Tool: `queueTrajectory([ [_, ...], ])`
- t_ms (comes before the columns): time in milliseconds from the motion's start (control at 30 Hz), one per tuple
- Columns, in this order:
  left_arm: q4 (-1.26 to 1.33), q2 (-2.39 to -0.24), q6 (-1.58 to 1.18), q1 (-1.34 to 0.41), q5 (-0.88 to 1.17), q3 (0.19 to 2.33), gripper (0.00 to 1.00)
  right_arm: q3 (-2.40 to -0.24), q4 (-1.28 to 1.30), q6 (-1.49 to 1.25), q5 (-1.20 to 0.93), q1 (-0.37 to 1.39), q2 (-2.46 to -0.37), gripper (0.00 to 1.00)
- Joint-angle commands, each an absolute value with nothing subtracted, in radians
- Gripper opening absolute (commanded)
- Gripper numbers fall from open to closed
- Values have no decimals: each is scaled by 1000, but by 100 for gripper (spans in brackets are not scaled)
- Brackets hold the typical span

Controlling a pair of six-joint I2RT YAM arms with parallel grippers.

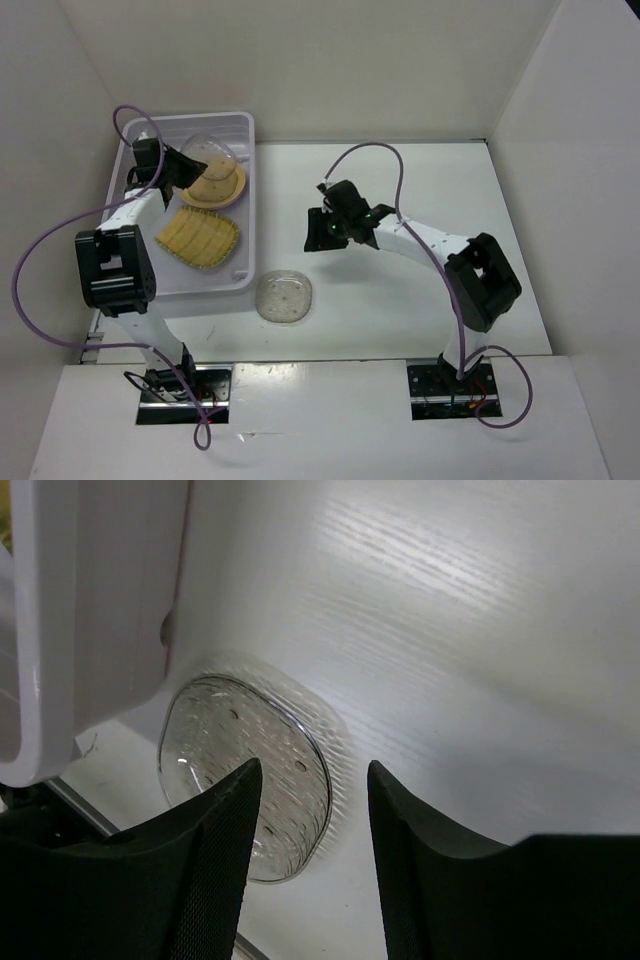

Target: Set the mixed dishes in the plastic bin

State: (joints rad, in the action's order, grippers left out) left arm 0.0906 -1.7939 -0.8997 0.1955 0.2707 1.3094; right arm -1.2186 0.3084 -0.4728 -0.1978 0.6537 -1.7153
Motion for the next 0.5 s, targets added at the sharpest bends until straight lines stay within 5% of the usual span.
queueTrajectory([
  [0,141,-1805,-1044,158,94,1295,0,-1259,281,-469,-186,681,-1755,52],
  [467,152,-1942,-1266,149,-9,1267,1,-1250,270,-469,-225,712,-1836,49],
])
